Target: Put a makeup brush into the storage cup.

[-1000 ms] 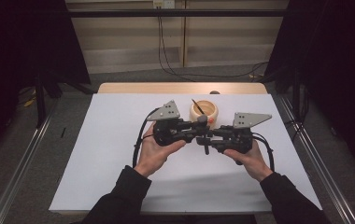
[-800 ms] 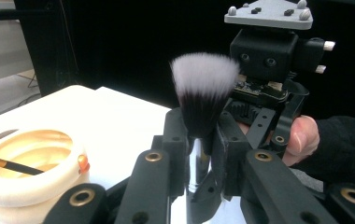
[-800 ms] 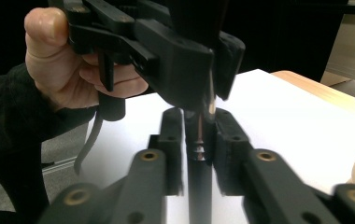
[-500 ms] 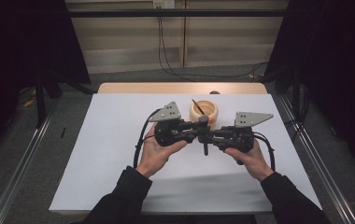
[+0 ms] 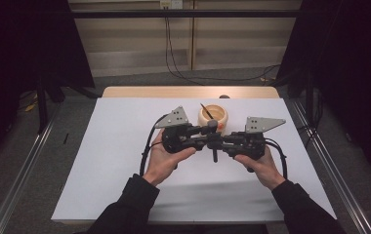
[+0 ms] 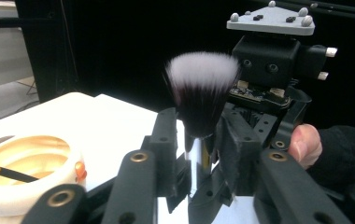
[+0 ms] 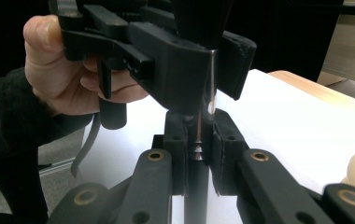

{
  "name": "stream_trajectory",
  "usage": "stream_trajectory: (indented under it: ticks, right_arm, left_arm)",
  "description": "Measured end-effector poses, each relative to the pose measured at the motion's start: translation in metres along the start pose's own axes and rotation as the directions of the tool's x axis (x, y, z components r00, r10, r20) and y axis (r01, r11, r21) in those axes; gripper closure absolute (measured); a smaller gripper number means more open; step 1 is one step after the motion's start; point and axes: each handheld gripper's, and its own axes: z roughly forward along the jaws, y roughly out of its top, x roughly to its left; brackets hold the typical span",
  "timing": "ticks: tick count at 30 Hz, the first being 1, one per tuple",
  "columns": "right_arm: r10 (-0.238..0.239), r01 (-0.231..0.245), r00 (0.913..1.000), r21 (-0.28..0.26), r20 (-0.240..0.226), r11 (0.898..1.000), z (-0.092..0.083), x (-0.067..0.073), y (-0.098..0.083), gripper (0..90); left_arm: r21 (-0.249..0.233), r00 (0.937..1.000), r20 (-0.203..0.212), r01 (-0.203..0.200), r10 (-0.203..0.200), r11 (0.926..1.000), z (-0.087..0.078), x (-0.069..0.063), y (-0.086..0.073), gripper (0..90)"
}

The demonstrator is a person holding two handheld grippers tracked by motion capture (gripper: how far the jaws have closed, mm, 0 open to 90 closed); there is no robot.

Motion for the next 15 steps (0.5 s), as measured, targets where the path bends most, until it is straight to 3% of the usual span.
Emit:
stream_trajectory:
  ticks: [9, 13, 15]
  right_arm:
    - [0.002, -0.002, 0.9999, -0.005, 0.016, 1.000, -0.0020, -0.0016, -0.0001, 79.2]
    - [0.005, -0.005, 0.9997, -0.005, 0.025, 1.000, -0.0023, -0.0020, -0.0003, 79.3]
    - [0.010, -0.010, 0.9995, -0.007, 0.032, 1.000, -0.0030, -0.0027, -0.0004, 79.2]
  left_arm:
    - [-0.031, 0.9989, -0.046, -0.007, 0.006, 0.9995, -0.0011, 0.0007, 0.0001, 46.6]
    - [-0.053, 0.9975, -0.070, 0.007, -0.011, 0.9986, -0.0011, 0.0000, 0.0006, 33.3]
    - [-0.055, 0.9953, -0.097, -0.003, -0.003, 0.9985, -0.0021, 0.0005, 0.0010, 21.4]
